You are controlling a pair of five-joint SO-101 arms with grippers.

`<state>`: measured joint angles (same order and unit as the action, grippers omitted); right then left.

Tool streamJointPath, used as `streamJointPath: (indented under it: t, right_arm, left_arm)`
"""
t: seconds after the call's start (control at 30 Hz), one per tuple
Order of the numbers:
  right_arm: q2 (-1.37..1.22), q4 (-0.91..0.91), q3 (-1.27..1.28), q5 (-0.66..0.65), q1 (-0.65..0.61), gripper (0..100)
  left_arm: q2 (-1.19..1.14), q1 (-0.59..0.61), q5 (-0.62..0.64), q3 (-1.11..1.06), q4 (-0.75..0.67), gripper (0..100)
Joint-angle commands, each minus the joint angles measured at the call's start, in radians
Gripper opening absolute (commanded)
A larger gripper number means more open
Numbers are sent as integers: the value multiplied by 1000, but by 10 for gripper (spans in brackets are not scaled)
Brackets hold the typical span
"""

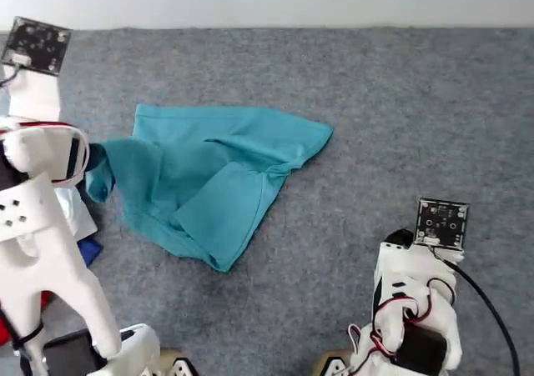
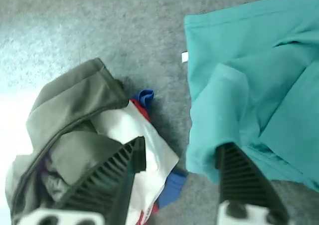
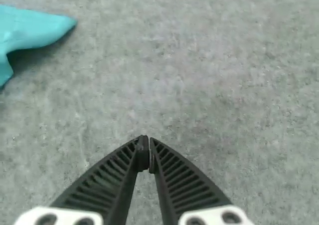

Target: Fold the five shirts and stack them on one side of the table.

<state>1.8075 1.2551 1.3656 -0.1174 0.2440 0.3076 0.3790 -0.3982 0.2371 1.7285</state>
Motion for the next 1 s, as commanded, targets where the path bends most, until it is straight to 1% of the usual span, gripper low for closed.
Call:
streamJointPath:
  t: [0.0,0.13,0.27,0.4,0.53,0.63,0.77,0.87,0.97]
  right_arm:
    - [-5,10,-32,-14,18,11]
    - [-5,10,-25,-17,18,10]
    - [-5,10,-20,-18,21,10]
    - [-5,10,-20,-18,21,10]
    - [-5,12,-20,-18,21,10]
    - [-5,13,-18,-18,21,10]
    - [-5,12,-15,-18,21,10]
    - [-5,8,-2,-18,18,10]
    - [-5,8,0,-18,18,10]
  left_arm:
    - [29,-57,63,108,23,230]
    - [21,-103,127,246,21,231]
    - [23,-132,213,358,-9,231]
    - [23,-124,222,381,-63,239]
    - [17,-32,222,375,-69,291]
    - [-25,74,218,346,-61,324]
    - [-110,210,164,300,-46,343]
    - [-176,256,117,302,-3,343]
    - [-210,264,49,300,26,340]
